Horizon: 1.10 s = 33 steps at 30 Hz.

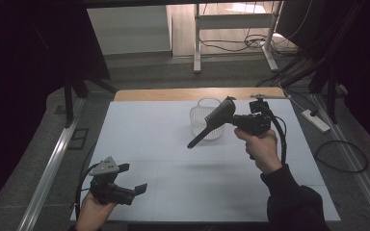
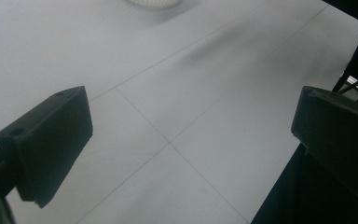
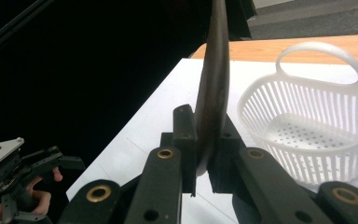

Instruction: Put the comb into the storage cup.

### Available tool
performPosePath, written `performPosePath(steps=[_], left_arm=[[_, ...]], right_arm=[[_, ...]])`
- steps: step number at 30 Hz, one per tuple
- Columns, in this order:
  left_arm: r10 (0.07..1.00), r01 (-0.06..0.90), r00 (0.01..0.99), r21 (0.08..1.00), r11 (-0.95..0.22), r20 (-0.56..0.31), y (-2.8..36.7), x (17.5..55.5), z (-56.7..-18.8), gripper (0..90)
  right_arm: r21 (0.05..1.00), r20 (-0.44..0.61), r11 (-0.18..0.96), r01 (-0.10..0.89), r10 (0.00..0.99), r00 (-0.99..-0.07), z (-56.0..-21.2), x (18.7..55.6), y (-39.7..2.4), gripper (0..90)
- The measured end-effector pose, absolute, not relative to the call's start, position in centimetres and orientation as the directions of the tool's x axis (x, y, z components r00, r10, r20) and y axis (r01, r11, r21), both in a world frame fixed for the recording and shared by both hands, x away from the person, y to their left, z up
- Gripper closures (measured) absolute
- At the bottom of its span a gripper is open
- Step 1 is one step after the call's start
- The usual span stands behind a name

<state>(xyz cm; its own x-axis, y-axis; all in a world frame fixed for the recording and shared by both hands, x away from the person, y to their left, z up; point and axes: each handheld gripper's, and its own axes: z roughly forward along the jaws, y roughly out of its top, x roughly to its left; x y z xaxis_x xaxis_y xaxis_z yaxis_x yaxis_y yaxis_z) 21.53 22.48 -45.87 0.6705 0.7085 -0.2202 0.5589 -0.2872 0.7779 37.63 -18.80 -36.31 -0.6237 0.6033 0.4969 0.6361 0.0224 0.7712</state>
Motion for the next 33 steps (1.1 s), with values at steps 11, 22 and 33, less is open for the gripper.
performPosePath(steps=[11, 22, 33], left_arm=[[0.725, 0.563, 0.655, 0.778, -0.281, -0.213, 23.3, 20.4, -45.8, 0.0], [0.736, 0.561, 0.645, 0.782, -0.271, -0.208, 24.1, 19.5, -45.9, 0.0], [0.754, 0.57, 0.631, 0.769, -0.289, -0.185, 24.6, 18.8, -46.1, 0.0]], right_arm=[[0.773, 0.503, 0.0, 0.635, 0.61, -0.612, -36.1, 38.3, -19.1, 83.4], [0.771, 0.513, -0.027, 0.637, 0.62, -0.594, -36.2, 39.4, -19.0, 83.4], [0.777, 0.512, -0.06, 0.627, 0.64, -0.573, -35.6, 40.5, -19.5, 83.4]])
